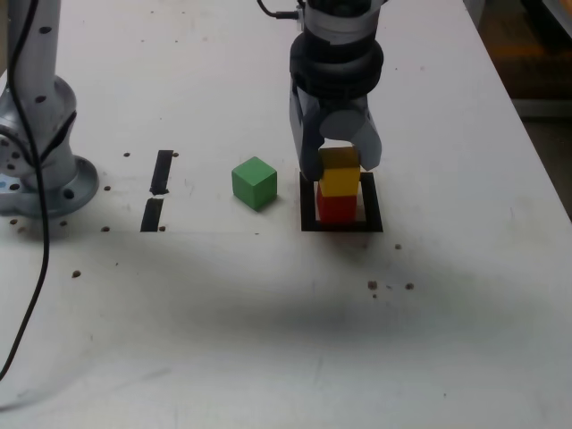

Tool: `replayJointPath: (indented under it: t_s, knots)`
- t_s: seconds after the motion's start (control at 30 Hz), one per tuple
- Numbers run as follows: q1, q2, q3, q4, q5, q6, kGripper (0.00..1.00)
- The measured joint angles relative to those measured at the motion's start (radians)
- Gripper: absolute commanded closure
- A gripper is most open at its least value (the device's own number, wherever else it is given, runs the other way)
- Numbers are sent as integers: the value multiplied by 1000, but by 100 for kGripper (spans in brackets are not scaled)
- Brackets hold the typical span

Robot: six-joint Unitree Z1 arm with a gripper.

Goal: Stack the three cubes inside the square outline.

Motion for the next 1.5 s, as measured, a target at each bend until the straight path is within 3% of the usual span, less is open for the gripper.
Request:
replayJointPath:
  t_s: [1.13, 1.5]
  knots:
    - [0, -6, 8, -5, -11, 0, 44]
    - [0, -7, 40, -17, -38, 0, 25]
